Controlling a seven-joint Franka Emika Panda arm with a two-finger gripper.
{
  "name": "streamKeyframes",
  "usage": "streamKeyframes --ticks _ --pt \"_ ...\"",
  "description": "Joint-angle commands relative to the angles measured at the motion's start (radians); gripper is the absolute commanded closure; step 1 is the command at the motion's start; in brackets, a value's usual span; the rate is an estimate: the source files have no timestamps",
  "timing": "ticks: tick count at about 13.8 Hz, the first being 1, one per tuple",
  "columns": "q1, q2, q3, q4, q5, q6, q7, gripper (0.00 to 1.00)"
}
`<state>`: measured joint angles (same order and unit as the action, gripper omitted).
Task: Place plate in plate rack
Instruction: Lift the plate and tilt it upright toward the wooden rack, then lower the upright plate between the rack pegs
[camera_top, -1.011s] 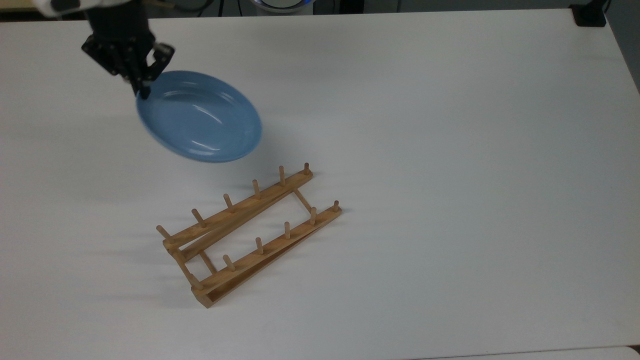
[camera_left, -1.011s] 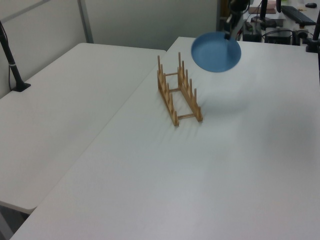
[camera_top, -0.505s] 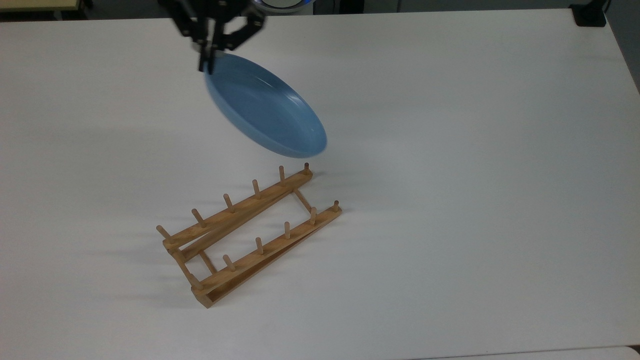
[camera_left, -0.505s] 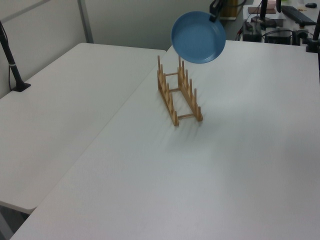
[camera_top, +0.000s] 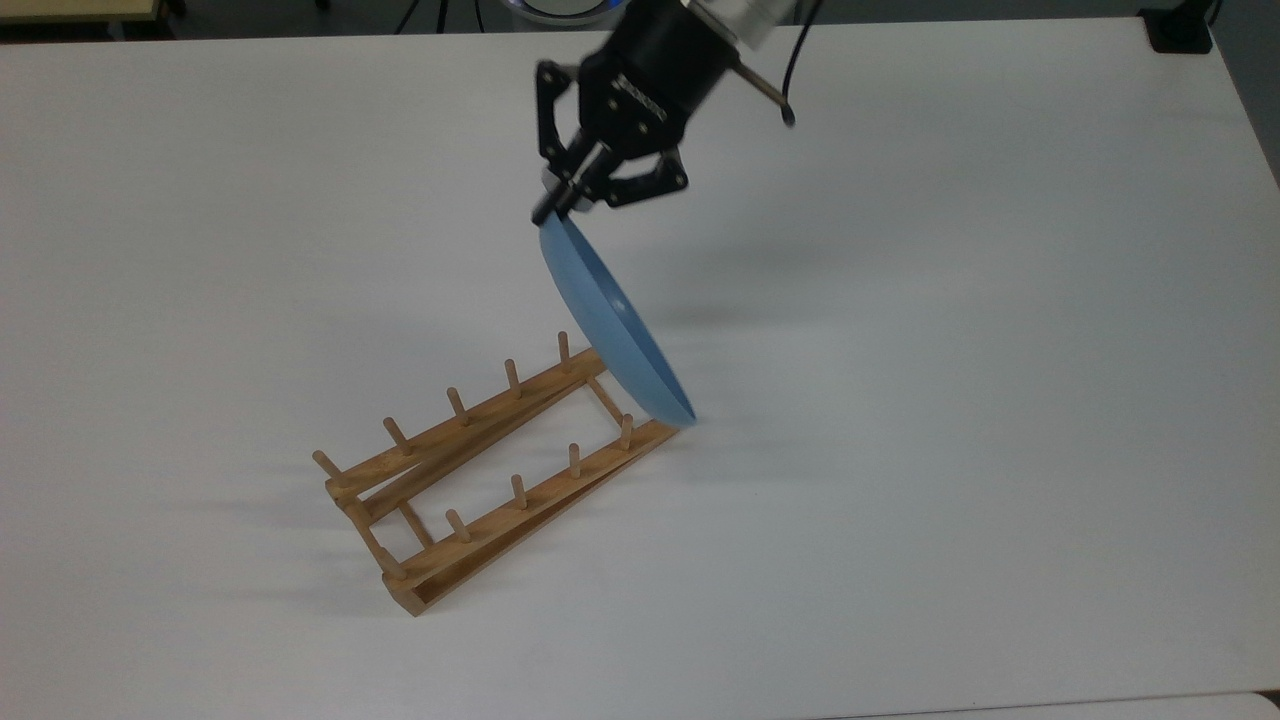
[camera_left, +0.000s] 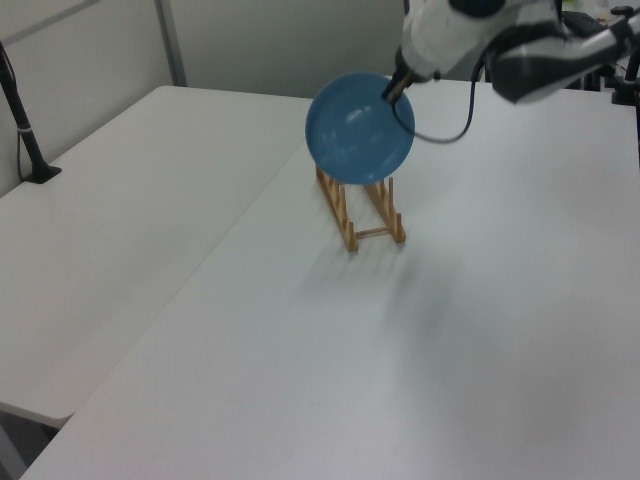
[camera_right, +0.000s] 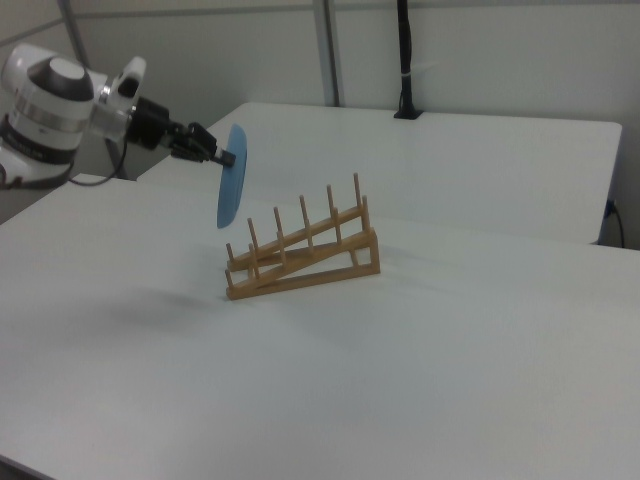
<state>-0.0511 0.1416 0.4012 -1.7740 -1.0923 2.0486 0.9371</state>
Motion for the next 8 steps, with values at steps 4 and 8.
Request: streamKeyframes --ticks 4,8 --pt "0.060 0.013 0.011 -0.082 -0.184 -0.016 0.101 1.00" --pt "0.057 0.015 0.011 -0.133 -0.262 -0.025 0.101 1.00"
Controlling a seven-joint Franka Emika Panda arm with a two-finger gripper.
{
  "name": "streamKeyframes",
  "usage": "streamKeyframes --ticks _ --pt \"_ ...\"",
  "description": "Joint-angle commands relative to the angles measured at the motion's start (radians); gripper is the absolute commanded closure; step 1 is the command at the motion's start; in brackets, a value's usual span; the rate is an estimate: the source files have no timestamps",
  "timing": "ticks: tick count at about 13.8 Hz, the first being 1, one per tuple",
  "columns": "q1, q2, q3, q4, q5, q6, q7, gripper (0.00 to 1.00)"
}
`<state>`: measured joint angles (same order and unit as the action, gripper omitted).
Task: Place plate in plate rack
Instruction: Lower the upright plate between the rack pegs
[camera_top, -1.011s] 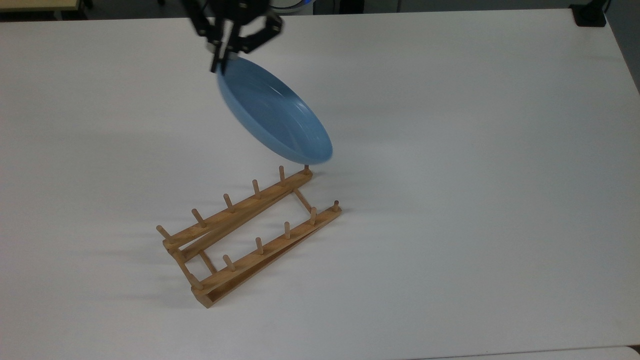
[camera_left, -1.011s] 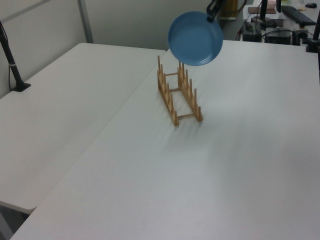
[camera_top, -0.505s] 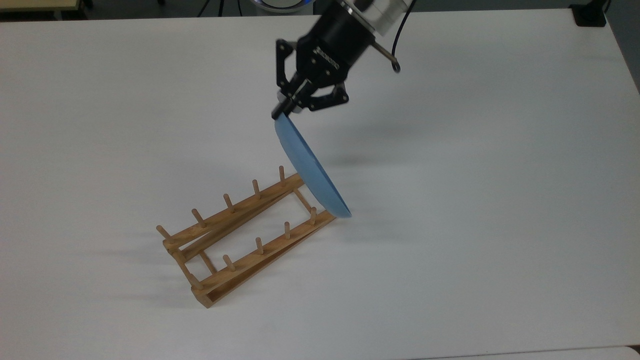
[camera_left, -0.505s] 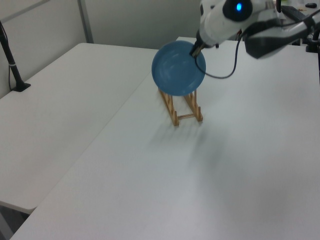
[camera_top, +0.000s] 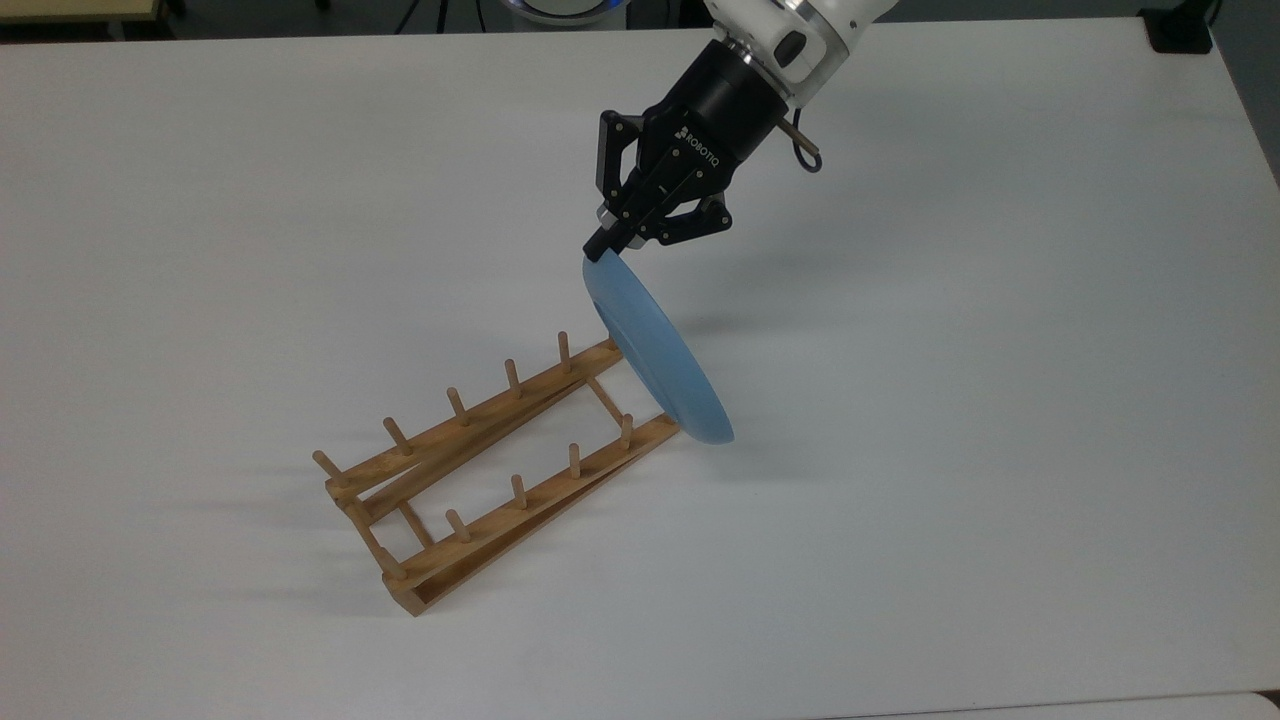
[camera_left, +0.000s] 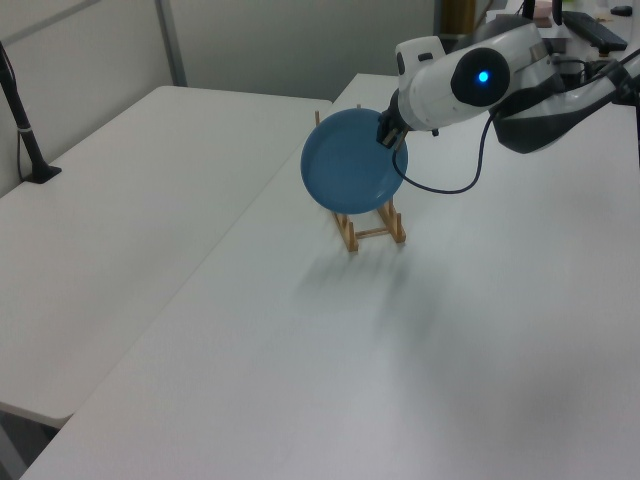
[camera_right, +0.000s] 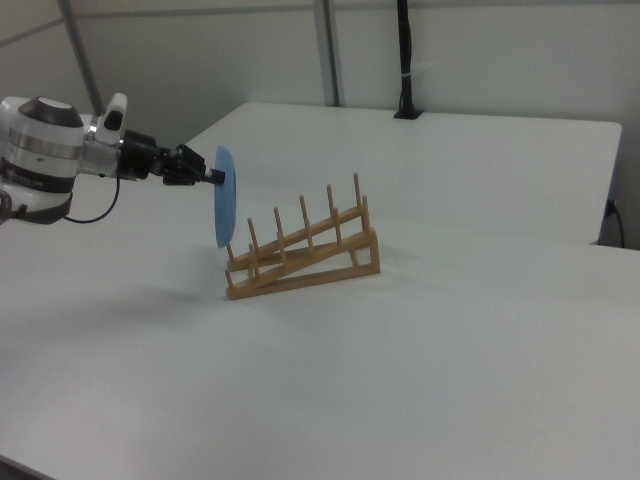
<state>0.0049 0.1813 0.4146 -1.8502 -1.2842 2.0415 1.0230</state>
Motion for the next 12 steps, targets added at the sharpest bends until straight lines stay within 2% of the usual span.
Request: streamKeyframes --ticks 1,6,12 --pt "-0.002 -0.025 -0.002 -0.069 -0.093 -0.018 0.016 1.00" --pt "-0.008 -0.003 -0.002 -0.089 -0.144 -0.052 0.012 1.00" --pt "-0.008 0.041 -0.002 -0.104 -0.162 -0.053 0.012 1.00"
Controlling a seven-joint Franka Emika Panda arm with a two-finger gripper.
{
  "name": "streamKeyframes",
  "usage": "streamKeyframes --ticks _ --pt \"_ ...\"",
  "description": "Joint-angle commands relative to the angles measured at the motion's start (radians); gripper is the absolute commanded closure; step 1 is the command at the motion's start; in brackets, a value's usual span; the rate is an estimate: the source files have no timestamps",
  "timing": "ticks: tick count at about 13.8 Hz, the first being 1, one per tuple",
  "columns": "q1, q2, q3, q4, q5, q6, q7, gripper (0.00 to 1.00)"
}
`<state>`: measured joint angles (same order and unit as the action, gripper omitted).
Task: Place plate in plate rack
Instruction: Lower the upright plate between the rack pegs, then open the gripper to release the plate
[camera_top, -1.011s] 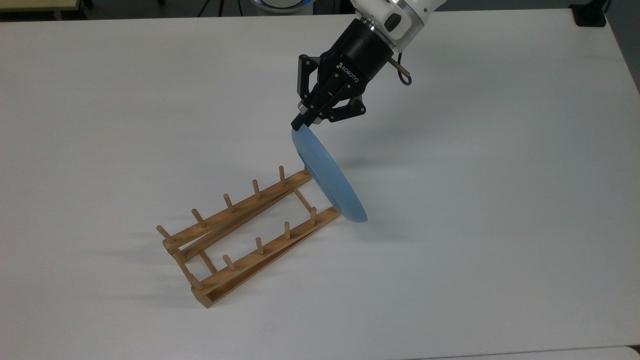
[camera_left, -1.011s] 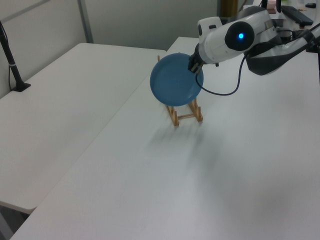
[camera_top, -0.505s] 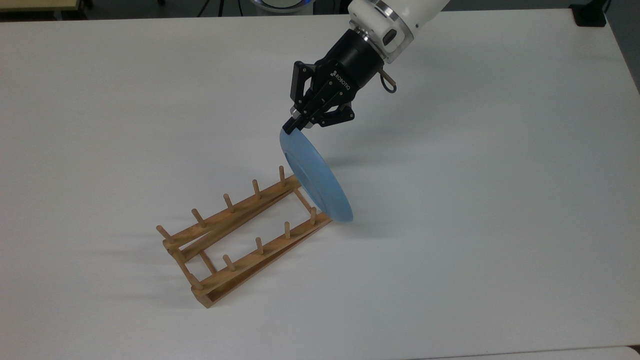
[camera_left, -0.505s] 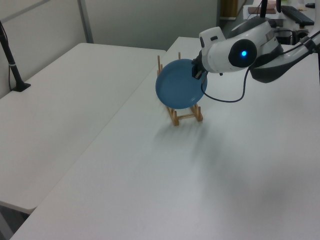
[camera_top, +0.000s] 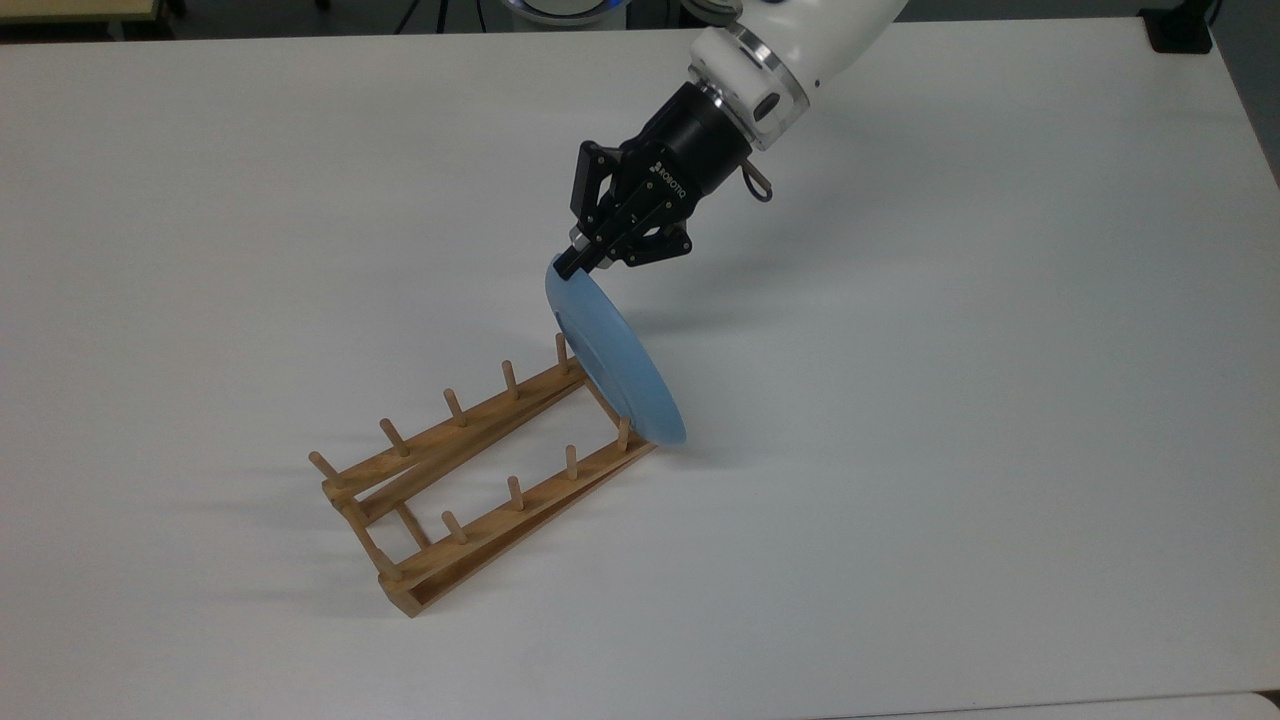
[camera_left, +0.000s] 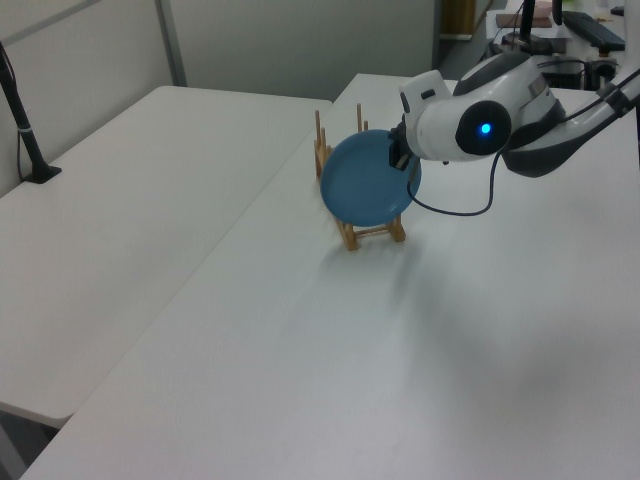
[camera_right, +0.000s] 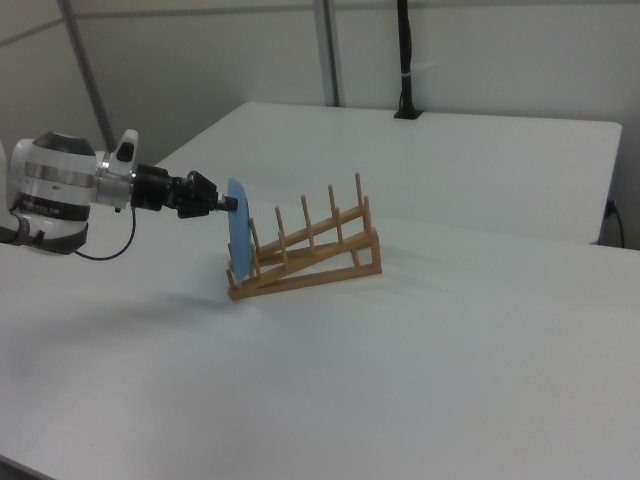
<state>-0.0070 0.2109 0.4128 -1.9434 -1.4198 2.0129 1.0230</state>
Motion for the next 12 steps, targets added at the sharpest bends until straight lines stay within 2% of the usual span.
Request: streamKeyframes --ticks 1,3,4,5,6,8,9,12 --pt "0.002 0.013 0.000 -0.008 -0.027 -0.025 0.015 0.92" --pt "-0.008 0.012 0.000 0.013 -0.013 -0.022 0.038 0.07" --pt "-0.008 0.012 0.000 0.030 -0.011 -0.020 0.070 0.00" --pt "-0.008 0.007 0.000 0.049 -0.007 -0.019 0.086 0.00" --pt "-0.010 -0.001 0.001 0.063 0.030 -0.017 0.097 0.00" --pt "-0.014 -0.024 0.001 0.128 0.172 -0.019 0.092 0.00" --pt "-0.014 -0.045 0.001 0.174 0.290 -0.022 0.082 0.00" --pt "-0.030 -0.106 0.000 0.187 0.491 -0.028 0.000 0.00"
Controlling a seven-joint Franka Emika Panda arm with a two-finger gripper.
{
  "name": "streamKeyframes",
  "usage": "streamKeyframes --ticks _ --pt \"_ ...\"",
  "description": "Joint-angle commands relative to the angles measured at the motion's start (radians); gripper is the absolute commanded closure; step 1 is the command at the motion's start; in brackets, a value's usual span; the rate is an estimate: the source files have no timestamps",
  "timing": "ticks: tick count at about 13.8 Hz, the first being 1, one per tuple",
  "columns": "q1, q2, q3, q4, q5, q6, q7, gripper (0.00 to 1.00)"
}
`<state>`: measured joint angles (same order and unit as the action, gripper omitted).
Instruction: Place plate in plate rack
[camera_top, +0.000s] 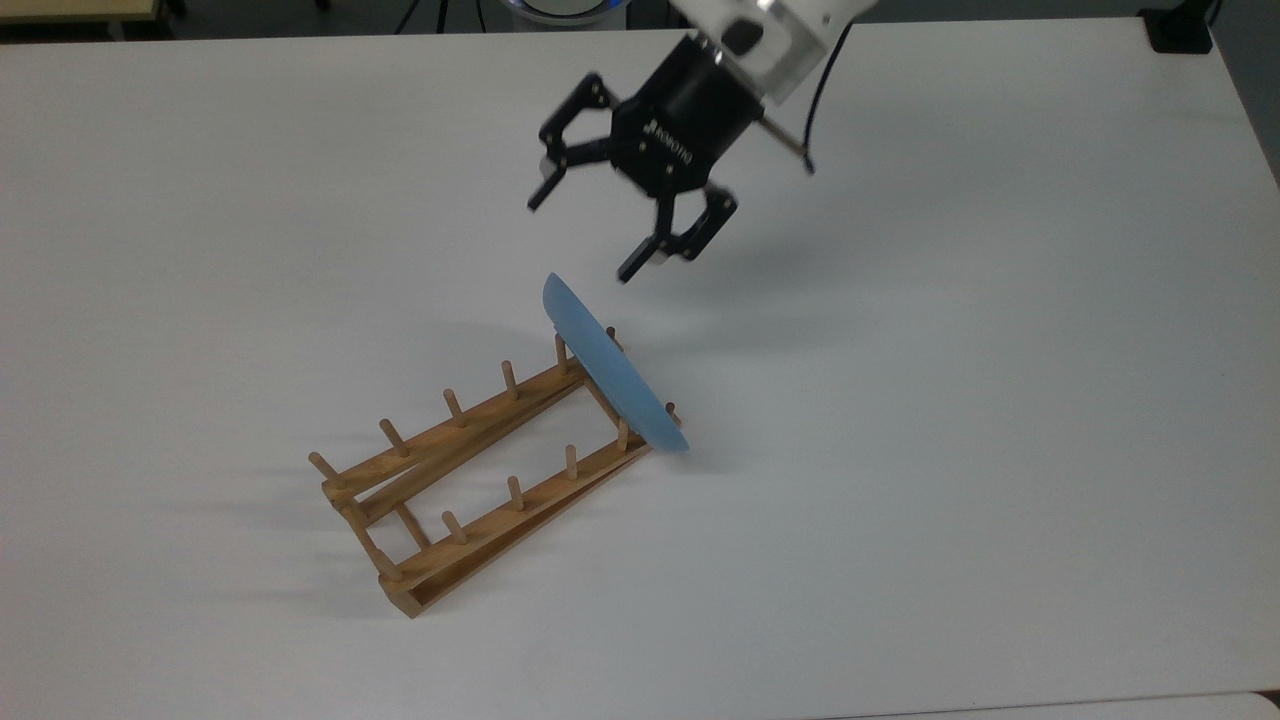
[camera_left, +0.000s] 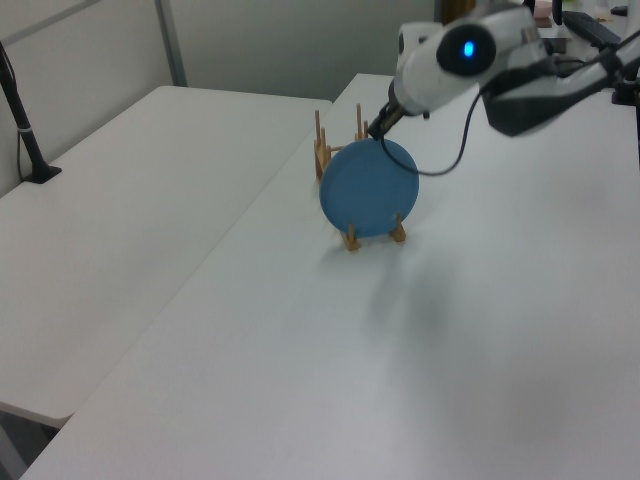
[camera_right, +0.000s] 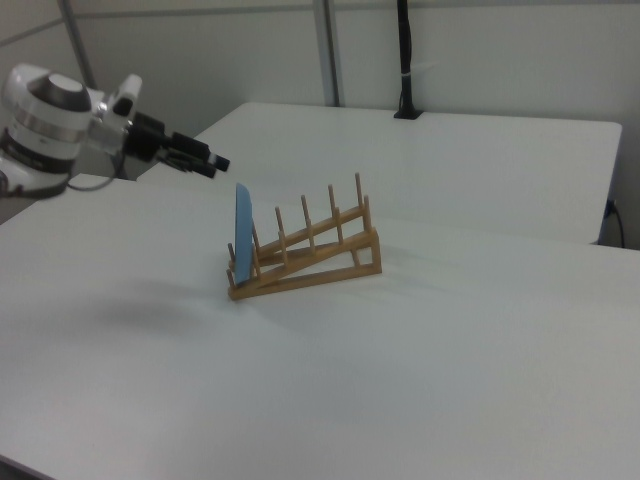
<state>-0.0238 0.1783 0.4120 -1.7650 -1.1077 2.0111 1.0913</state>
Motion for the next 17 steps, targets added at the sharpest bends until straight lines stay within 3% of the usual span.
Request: streamKeyframes --ticks 1,7,8,10,13,16,17 --pt "-0.024 -0.082 0.001 0.012 0.260 -0.047 -0.099 0.00" --pt "-0.059 -0.181 -0.012 0.058 0.713 -0.236 -0.250 0.00" --pt "-0.067 -0.212 -0.025 0.071 0.818 -0.291 -0.295 0.00" --pt "-0.058 -0.247 -0.099 0.075 0.946 -0.336 -0.347 0.00" --pt "-0.047 -0.278 -0.192 0.070 1.090 -0.365 -0.450 0.00" --pt "-0.006 -0.277 -0.286 0.067 1.131 -0.350 -0.638 0.00" --pt "0.010 -0.275 -0.333 0.064 1.143 -0.330 -0.769 0.00"
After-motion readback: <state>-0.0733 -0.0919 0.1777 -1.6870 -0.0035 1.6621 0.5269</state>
